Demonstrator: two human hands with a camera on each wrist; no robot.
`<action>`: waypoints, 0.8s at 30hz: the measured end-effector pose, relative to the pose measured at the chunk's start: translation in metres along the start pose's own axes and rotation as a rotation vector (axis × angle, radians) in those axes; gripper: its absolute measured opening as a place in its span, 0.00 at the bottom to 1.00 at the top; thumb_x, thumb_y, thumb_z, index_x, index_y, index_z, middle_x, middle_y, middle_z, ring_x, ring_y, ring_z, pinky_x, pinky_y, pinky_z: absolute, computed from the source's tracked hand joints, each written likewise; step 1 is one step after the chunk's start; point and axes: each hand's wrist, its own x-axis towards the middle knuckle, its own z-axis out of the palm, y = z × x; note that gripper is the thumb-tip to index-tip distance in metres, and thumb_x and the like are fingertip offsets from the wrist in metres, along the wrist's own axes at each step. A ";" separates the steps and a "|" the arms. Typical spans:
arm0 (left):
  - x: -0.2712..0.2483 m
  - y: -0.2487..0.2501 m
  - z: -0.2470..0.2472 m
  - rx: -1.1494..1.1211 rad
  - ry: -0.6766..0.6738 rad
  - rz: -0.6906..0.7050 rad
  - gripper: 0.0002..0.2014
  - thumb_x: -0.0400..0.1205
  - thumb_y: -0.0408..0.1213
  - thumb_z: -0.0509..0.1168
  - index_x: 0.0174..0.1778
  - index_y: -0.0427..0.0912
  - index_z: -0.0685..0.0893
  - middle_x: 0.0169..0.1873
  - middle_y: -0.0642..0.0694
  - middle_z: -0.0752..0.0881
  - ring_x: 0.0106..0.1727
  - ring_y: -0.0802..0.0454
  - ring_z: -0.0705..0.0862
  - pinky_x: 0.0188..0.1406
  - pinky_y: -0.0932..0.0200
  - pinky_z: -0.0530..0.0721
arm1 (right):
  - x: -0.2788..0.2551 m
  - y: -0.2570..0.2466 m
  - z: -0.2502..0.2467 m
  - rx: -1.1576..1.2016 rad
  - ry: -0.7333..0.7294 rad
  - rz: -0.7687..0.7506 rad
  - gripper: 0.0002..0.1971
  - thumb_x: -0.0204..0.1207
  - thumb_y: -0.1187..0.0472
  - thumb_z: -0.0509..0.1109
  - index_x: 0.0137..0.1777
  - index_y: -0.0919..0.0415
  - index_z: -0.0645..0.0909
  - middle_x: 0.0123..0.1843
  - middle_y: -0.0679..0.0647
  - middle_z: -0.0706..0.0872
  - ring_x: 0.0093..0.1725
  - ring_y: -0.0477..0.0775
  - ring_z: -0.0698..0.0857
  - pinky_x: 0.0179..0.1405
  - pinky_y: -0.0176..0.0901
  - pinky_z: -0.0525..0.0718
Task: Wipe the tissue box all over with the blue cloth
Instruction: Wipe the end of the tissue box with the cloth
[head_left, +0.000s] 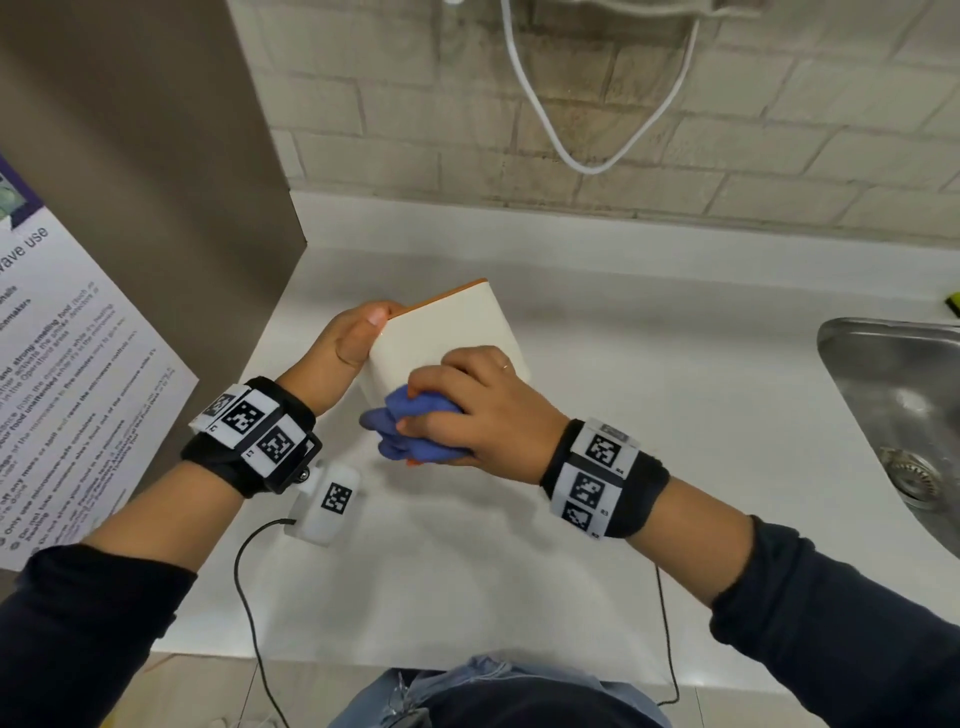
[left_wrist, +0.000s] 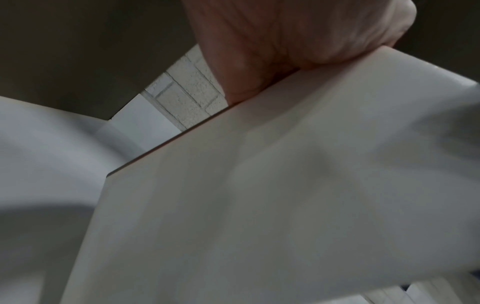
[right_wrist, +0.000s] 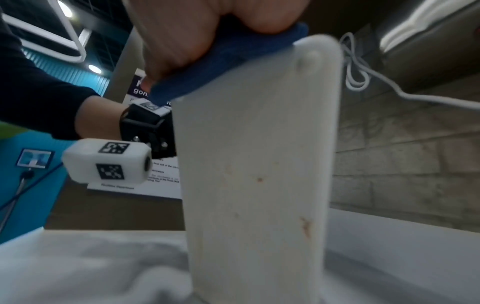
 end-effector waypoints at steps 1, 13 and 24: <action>0.000 0.000 0.001 0.001 -0.003 0.009 0.18 0.68 0.66 0.57 0.38 0.61 0.86 0.36 0.64 0.89 0.39 0.67 0.83 0.45 0.62 0.80 | -0.006 0.004 -0.003 -0.018 -0.031 -0.030 0.07 0.81 0.53 0.64 0.55 0.52 0.72 0.62 0.52 0.70 0.54 0.59 0.72 0.50 0.53 0.69; -0.005 -0.002 -0.004 0.039 -0.027 0.048 0.25 0.64 0.76 0.56 0.42 0.65 0.85 0.39 0.66 0.88 0.43 0.66 0.84 0.47 0.63 0.79 | -0.052 0.058 -0.047 0.052 -0.039 0.665 0.17 0.76 0.44 0.63 0.49 0.59 0.81 0.52 0.56 0.80 0.49 0.62 0.76 0.50 0.56 0.77; -0.044 0.017 0.045 0.805 -0.489 0.209 0.29 0.65 0.62 0.68 0.57 0.49 0.75 0.55 0.57 0.75 0.57 0.63 0.69 0.59 0.74 0.66 | -0.100 0.019 -0.067 0.115 0.079 1.051 0.09 0.74 0.49 0.71 0.46 0.54 0.83 0.47 0.49 0.83 0.48 0.55 0.79 0.47 0.50 0.80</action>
